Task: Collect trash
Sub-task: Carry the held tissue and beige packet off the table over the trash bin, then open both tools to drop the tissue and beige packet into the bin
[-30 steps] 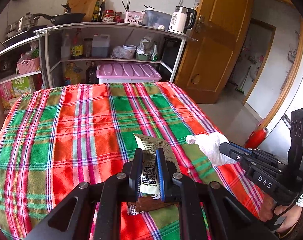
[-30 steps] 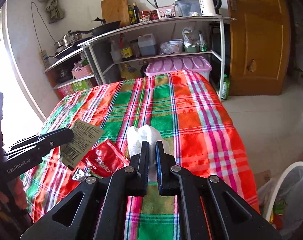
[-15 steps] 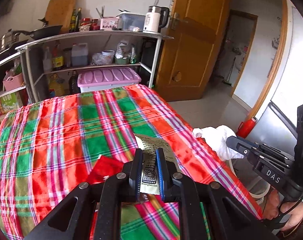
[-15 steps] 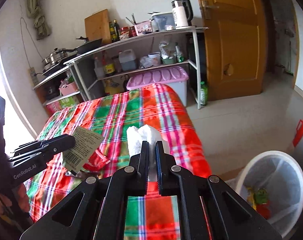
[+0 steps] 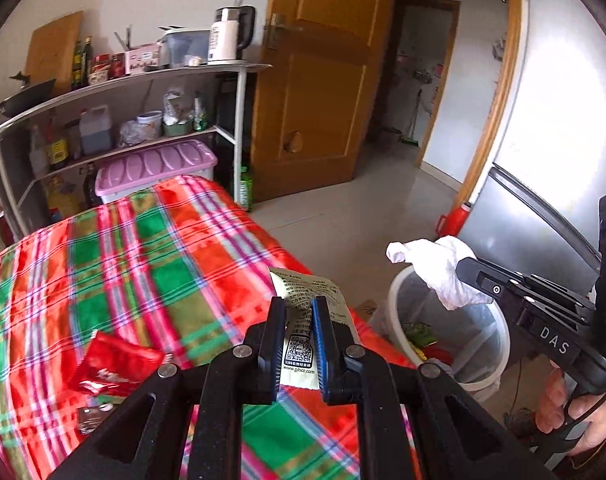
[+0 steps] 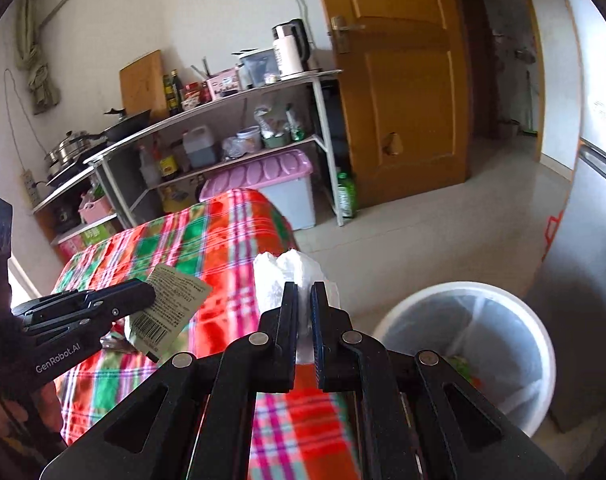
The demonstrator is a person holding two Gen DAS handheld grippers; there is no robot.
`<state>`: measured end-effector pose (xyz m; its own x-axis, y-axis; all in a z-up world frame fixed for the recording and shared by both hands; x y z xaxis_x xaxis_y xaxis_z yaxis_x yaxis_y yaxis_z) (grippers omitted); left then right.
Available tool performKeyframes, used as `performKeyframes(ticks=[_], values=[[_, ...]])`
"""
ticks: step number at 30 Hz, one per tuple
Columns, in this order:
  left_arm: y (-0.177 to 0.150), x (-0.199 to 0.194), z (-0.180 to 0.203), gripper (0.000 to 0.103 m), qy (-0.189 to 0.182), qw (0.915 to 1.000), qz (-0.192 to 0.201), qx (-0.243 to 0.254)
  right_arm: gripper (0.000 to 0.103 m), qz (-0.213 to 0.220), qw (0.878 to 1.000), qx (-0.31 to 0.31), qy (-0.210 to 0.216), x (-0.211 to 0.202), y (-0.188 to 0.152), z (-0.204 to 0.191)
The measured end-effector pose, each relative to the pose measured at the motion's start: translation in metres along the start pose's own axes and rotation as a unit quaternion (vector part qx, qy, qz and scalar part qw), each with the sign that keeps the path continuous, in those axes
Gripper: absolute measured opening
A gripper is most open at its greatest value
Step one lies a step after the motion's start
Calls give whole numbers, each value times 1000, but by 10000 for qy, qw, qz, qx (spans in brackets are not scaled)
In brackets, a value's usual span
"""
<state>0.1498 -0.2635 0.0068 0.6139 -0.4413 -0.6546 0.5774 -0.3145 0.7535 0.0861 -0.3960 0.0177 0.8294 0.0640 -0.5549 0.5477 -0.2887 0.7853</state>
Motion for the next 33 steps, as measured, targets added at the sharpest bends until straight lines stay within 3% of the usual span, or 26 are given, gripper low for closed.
performKeyframes(ticks=[18, 26, 33], values=[[9, 44, 145, 14, -753, 9937, -194, 812, 7, 156, 9931, 588, -1007, -63, -12, 123], [-8, 80, 179, 14, -864, 9894, -598, 1004, 7, -82, 9897, 720, -1235, -60, -32, 156], [-21, 100, 185, 15, -888, 9884, -871, 867, 8, -369, 9855, 1012, -1312, -42, -53, 184]])
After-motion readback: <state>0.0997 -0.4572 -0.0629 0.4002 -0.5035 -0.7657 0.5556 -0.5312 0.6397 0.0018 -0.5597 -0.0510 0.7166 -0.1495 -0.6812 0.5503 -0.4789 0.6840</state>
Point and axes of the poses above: each gripper's, at about its wrist camera, not at the fingertips, and x roughly the way its jaws point, z to its right, y to its top, the point moved 9 cm from there along x, roughly the way its jaws point, and after that the axes turned 8 degrees about y, right-handed, at the moved point
